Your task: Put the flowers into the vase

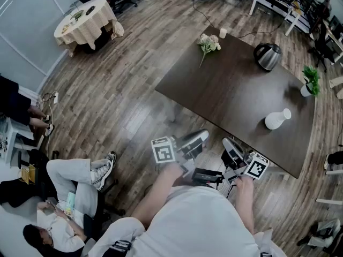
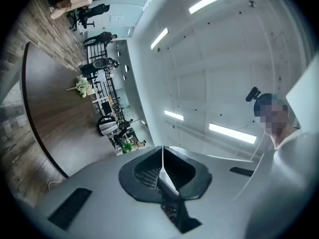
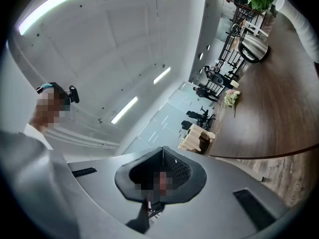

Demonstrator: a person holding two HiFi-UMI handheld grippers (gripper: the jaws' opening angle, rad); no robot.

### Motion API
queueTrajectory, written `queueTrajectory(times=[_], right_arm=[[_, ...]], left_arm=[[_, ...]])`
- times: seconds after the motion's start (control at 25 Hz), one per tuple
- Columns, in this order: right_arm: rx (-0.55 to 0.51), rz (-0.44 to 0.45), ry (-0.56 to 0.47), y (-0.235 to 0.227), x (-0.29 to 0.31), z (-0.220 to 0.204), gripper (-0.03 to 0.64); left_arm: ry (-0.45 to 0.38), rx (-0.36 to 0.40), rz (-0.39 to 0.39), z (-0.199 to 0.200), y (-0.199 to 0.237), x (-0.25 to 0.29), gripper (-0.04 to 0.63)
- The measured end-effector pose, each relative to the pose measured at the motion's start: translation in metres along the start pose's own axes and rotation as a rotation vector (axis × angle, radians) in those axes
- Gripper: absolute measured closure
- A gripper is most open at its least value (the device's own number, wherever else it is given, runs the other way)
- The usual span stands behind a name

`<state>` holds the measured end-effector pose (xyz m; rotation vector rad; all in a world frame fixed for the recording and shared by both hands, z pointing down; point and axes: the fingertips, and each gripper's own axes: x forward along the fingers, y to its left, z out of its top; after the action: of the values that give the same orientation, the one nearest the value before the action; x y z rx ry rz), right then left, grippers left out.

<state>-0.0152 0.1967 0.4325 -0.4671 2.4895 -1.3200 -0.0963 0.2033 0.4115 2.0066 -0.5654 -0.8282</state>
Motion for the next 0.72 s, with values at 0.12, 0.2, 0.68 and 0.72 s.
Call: queueTrajectory(times=[0.12,0.2,0.68,0.72], right_arm=[[-0.007,0.009,-0.004,-0.006,-0.003,0.005,0.595],[-0.010,0.010,-0.007,-0.009,-0.010,0.009,0.595],[-0.006,0.047,0.032,-0.022,-0.038,0.025,0.595],[-0.007,0.051,0.031,-0.023,-0.043,0.028,0.595]], left_arm=[[0.020,0.024,0.004,-0.005,0.003,0.009,0.580],[0.032,0.035,0.008,-0.011,0.005,0.016,0.580],[0.076,0.118,0.061,-0.046,0.006,0.054,0.580],[0.079,0.125,0.065,-0.049,0.007,0.058,0.580]])
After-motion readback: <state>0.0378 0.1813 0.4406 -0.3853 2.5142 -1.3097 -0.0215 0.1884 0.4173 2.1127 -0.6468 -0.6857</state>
